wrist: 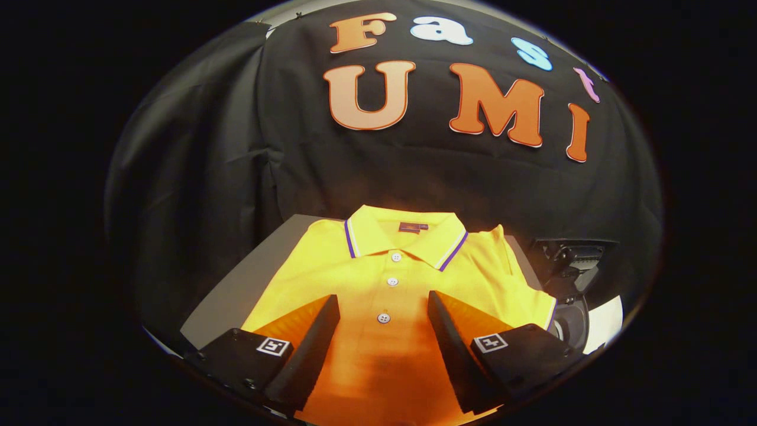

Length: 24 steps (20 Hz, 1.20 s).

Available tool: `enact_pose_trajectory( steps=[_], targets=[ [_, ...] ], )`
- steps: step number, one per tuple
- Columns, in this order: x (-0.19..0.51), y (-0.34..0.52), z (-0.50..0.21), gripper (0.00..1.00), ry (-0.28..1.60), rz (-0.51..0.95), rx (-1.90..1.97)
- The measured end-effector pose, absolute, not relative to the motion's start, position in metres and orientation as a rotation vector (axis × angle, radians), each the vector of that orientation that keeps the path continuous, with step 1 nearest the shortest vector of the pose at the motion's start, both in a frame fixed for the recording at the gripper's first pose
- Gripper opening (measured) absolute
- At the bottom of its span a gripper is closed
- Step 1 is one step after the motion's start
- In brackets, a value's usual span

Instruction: Put the clothes into the washing machine and then close the washing machine lid.

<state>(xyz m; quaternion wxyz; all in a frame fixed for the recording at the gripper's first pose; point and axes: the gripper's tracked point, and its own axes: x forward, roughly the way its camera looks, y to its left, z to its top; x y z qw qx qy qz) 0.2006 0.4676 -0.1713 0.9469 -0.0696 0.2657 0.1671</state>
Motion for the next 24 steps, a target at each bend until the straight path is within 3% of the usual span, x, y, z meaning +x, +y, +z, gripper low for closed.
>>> enact_pose_trajectory(
  steps=[7,12,15,17,21,24],
  targets=[
    [0.201,0.469,-0.176,0.97,0.572,0.397,-0.092],
    [0.197,0.47,-0.177,0.87,0.577,0.441,-0.142],
    [0.19,0.478,-0.174,0.63,0.588,0.517,-0.119],
    [0.19,0.475,-0.174,0.36,0.583,0.528,-0.123],
    [0.194,0.477,-0.175,0.09,0.531,0.522,-0.175],
    [0.189,0.475,-0.166,0.08,0.457,0.53,-0.176]
  ],
)
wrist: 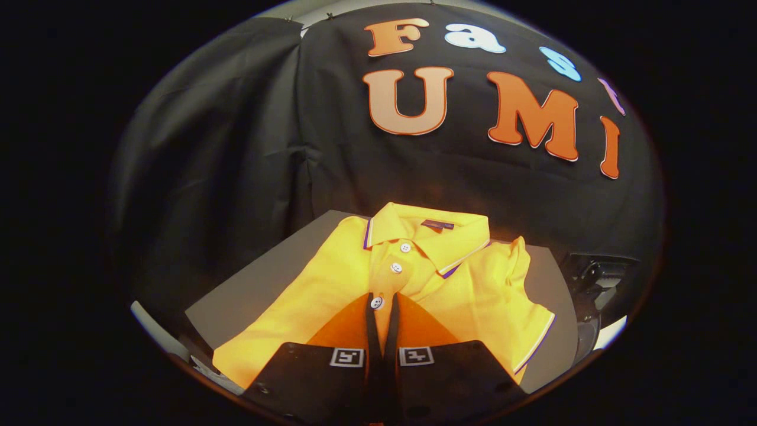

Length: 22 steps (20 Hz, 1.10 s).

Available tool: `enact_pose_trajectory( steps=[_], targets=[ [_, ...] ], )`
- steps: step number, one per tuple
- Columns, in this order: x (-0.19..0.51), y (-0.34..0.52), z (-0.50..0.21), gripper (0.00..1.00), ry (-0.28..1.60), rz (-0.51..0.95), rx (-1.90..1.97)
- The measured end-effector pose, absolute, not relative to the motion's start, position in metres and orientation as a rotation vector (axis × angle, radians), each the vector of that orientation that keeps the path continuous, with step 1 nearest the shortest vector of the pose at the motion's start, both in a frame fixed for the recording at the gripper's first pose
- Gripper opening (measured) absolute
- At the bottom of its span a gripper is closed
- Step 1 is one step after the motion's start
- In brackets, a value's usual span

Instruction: Put the clothes into the washing machine and then close the washing machine lid.

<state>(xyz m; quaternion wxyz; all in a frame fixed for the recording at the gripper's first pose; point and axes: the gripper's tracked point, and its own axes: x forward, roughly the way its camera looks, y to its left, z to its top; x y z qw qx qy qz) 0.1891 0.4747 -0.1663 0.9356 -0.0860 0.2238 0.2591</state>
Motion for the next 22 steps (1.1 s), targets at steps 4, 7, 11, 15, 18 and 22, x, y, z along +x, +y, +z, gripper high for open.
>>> enact_pose_trajectory(
  steps=[4,7,11,15,18,22],
  targets=[
    [0.186,0.471,-0.134,0.08,0.358,0.544,-0.008],
    [0.181,0.459,-0.098,0.08,0.268,0.555,0.044],
    [0.165,0.437,-0.05,0.08,0.159,0.55,0.074],
    [0.149,0.411,-0.005,0.08,0.092,0.543,0.088],
    [0.144,0.389,0.025,0.08,0.041,0.538,0.084],
    [0.142,0.348,0.063,0.08,-0.017,0.532,0.095]
  ],
)
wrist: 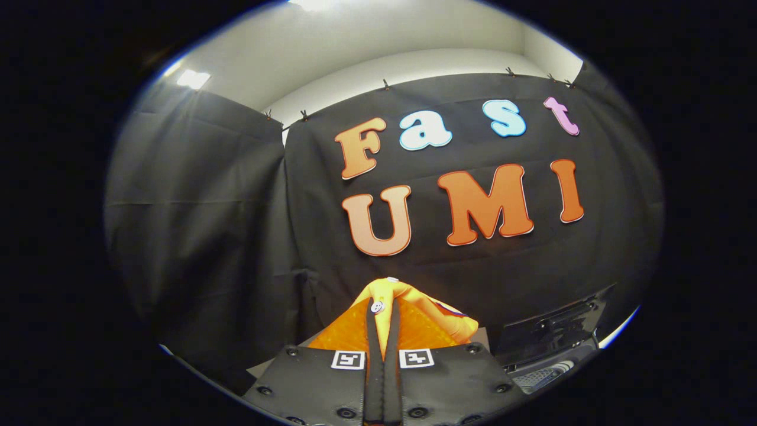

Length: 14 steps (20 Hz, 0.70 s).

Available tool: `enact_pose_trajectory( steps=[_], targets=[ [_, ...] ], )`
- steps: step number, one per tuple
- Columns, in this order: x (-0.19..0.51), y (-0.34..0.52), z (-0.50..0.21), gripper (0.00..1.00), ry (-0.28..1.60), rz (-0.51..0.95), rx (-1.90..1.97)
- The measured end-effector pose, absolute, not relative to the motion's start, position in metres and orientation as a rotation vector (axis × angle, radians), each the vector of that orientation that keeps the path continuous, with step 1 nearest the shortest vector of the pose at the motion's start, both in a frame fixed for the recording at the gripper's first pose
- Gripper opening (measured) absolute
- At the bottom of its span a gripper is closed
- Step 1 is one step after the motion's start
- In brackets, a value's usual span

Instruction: Put the clothes into the washing machine and then close the washing machine lid.

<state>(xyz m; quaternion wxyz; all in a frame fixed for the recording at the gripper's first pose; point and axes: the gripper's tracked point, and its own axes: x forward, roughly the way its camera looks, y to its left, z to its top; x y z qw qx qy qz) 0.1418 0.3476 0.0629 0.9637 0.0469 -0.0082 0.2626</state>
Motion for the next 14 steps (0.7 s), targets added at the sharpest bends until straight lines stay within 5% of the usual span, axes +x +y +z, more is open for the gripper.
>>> enact_pose_trajectory(
  steps=[8,14],
  targets=[
    [0.16,0.217,0.107,0.08,-0.089,0.47,0.057],
    [0.185,0.106,0.076,0.08,-0.061,0.375,0.017]
  ],
)
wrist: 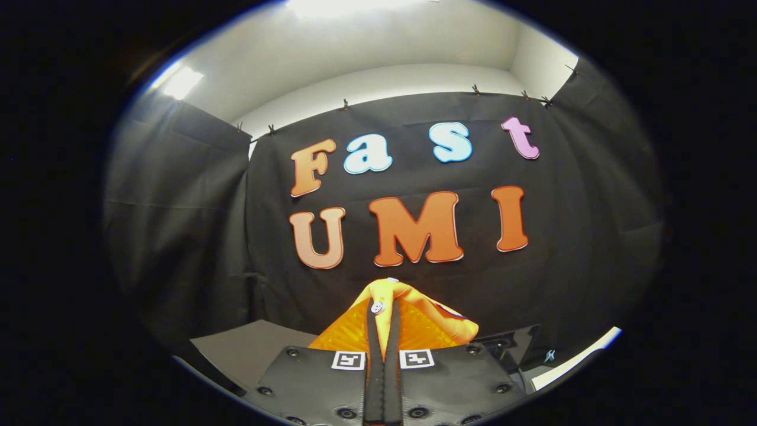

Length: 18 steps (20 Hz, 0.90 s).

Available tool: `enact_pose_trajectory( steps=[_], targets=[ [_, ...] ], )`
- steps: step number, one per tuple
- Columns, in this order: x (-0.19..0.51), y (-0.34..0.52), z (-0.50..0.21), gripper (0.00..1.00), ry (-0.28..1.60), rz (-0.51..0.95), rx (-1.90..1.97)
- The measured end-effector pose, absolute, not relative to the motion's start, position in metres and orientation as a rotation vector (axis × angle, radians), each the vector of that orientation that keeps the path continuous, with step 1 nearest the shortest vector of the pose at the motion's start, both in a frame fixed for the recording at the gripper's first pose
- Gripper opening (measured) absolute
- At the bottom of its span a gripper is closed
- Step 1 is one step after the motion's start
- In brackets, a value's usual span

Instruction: Put the clothes into the washing machine and then close the washing machine lid.

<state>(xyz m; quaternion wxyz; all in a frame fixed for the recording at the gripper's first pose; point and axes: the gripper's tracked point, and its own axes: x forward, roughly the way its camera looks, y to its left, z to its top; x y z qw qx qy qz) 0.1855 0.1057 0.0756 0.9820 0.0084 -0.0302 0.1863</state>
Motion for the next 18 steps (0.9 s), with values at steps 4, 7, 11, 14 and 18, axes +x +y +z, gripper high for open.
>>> enact_pose_trajectory(
  steps=[4,7,11,14,18],
  targets=[
    [0.209,0.054,0.036,0.08,-0.01,0.325,-0.018],
    [0.223,0.03,0.006,0.08,0.039,0.31,-0.011],
    [0.241,0.011,-0.04,0.08,0.1,0.319,0.006],
    [0.261,0.01,-0.085,0.08,0.16,0.34,0.01],
    [0.286,0.013,-0.15,0.08,0.257,0.368,0.026]
  ],
)
